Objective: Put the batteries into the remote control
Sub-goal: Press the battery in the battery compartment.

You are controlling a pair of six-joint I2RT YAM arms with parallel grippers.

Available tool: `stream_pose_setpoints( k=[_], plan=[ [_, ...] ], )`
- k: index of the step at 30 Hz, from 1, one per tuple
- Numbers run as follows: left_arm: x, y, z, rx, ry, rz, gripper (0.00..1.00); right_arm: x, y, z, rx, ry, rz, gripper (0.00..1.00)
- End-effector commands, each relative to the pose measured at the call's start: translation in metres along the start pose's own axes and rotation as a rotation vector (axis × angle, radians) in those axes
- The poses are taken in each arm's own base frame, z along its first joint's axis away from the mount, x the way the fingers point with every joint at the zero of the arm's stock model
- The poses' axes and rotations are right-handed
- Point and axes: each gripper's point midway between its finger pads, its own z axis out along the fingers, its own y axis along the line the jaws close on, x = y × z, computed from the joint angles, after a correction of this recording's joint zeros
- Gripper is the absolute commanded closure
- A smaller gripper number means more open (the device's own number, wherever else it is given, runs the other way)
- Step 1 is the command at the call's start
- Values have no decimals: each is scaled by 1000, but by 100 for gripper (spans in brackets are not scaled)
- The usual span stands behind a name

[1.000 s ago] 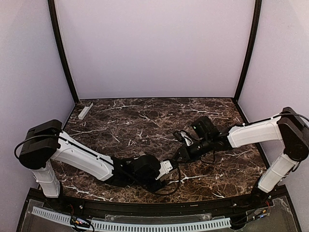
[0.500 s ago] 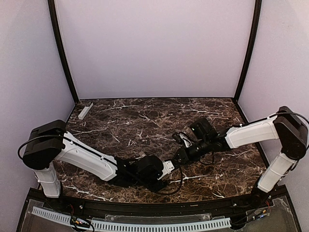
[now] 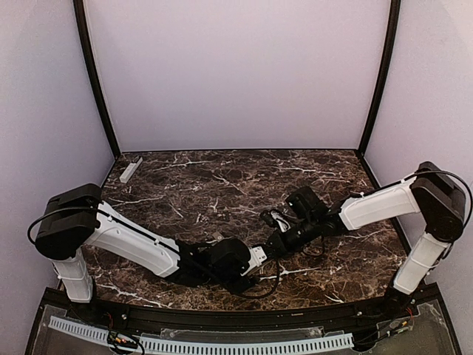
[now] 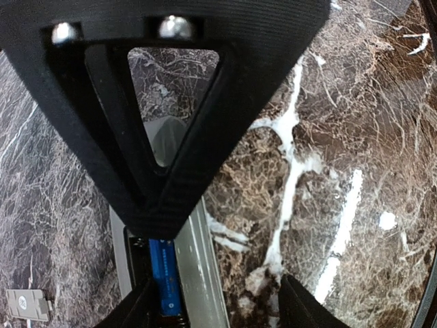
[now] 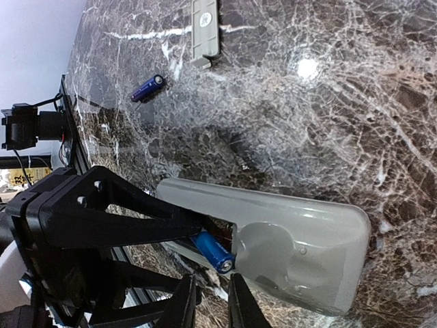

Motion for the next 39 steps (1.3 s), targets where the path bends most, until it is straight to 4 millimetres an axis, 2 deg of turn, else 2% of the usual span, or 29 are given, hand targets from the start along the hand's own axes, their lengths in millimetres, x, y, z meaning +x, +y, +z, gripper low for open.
stream_pose_setpoints(
  k=[1, 18, 39],
  plan=[
    [3, 1, 0, -4, 27, -7, 38, 3, 1, 7, 7, 21, -8, 84],
    [4, 0, -1, 2, 28, -5, 38, -6, 6, 6, 8, 2, -33, 88],
    [6, -1, -1, 6, 30, -5, 38, -4, 1, 17, 23, 26, -35, 93]
  ],
)
